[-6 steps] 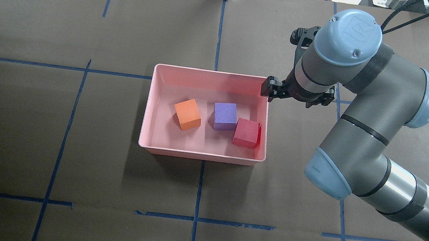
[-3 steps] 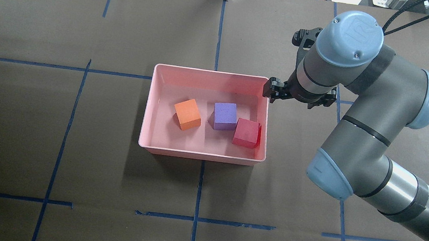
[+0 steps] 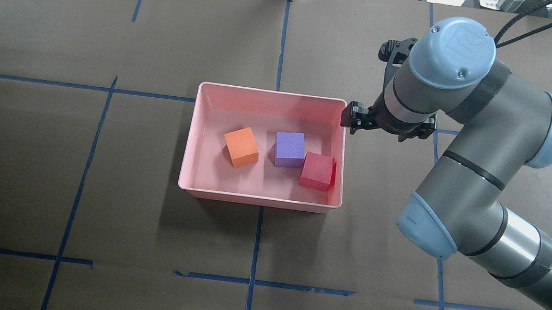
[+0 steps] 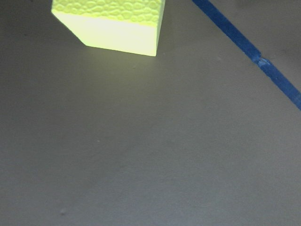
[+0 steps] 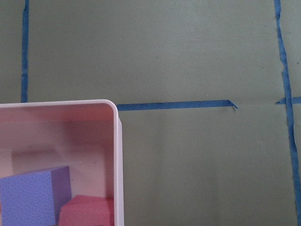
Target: Place blocks into pink bin with both arms
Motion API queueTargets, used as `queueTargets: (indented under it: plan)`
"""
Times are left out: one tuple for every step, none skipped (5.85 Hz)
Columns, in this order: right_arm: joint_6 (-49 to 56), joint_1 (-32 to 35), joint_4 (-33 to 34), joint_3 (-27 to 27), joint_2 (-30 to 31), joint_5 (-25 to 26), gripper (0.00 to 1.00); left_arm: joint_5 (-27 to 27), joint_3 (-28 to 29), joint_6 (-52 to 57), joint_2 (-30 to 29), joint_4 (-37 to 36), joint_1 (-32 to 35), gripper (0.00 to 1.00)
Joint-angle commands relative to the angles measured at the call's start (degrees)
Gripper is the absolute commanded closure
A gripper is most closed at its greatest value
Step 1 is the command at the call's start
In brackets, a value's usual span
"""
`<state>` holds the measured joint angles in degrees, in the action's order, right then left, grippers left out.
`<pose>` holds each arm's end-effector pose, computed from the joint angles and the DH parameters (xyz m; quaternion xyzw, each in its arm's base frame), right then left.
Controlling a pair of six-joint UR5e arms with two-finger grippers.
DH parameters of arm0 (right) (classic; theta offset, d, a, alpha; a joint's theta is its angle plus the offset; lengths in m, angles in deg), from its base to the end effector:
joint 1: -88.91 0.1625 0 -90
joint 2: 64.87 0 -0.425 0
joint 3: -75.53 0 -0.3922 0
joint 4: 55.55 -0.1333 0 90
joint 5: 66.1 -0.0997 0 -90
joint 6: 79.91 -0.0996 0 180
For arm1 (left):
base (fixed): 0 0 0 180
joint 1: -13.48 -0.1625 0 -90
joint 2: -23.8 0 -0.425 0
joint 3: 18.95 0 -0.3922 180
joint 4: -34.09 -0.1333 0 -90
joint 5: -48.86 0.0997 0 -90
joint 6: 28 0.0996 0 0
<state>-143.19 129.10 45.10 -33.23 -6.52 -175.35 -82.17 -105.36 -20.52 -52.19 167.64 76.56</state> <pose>-0.4010 -0.4702 0.2306 0.0536 -0.3664 0.0523 0.9274 0.1176 -0.3816 0.7174 0.1496 0.3721 0.3450 0.8486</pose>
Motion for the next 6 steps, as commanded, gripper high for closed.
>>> queueTargets:
  plan:
    - [0.0, 0.1, 0.0, 0.0, 0.2, 0.0, 0.0, 0.1, 0.2, 0.0, -0.2, -0.2, -1.0, 0.06]
    - [0.0, 0.1, 0.0, 0.0, 0.2, 0.1, 0.0, 0.2, 0.3, -0.2, -0.3, -0.3, -2.4, 0.06]
    - [0.0, 0.1, 0.0, 0.0, 0.2, 0.0, 0.0, 0.2, 0.3, -0.2, -0.3, -0.4, -2.6, 0.06]
    - [0.0, 0.1, -0.1, 0.0, 0.6, 0.1, 0.0, 0.2, 0.9, -0.2, -0.7, -0.4, -2.6, 0.11]
    - [0.1, 0.1, -0.2, -0.7, 0.7, 0.0, 0.0, 0.2, 1.7, -0.2, -1.7, -0.5, -2.6, 0.32]
    - [1.0, 0.2, 0.1, -1.7, 0.6, -0.6, 0.0, 0.1, 1.5, -0.2, -2.7, -0.6, -2.6, 0.41]
